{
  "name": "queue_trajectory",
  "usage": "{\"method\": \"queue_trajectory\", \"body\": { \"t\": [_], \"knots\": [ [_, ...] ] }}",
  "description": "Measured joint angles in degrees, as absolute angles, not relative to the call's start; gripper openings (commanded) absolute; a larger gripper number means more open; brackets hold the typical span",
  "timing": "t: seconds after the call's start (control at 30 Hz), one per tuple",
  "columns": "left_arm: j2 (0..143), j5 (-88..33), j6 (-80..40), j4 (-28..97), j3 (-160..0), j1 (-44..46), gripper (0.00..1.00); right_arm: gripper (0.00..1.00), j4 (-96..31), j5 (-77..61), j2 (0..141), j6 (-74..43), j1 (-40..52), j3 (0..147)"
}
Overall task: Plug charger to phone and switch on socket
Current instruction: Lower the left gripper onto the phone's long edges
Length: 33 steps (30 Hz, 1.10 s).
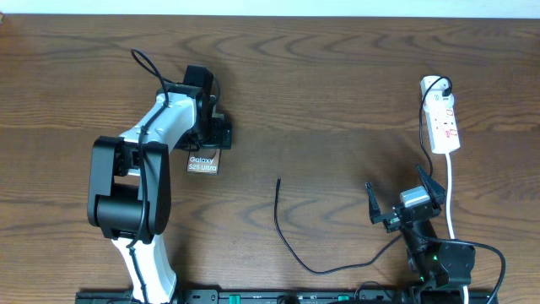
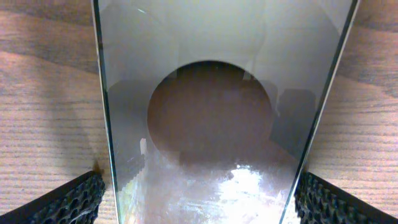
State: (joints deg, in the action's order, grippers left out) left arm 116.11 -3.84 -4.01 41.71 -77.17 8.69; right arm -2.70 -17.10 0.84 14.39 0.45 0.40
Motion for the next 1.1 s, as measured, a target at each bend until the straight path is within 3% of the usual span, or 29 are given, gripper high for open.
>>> {"method": "queue_trajectory", "body": {
  "t": [1.1],
  "knots": [
    [116.1,-3.1,-2.9,42.8,-77.2,8.8,0.98,0.99,-2.7,-17.1,0.8,14.4,0.4,0.4]
  ]
}}
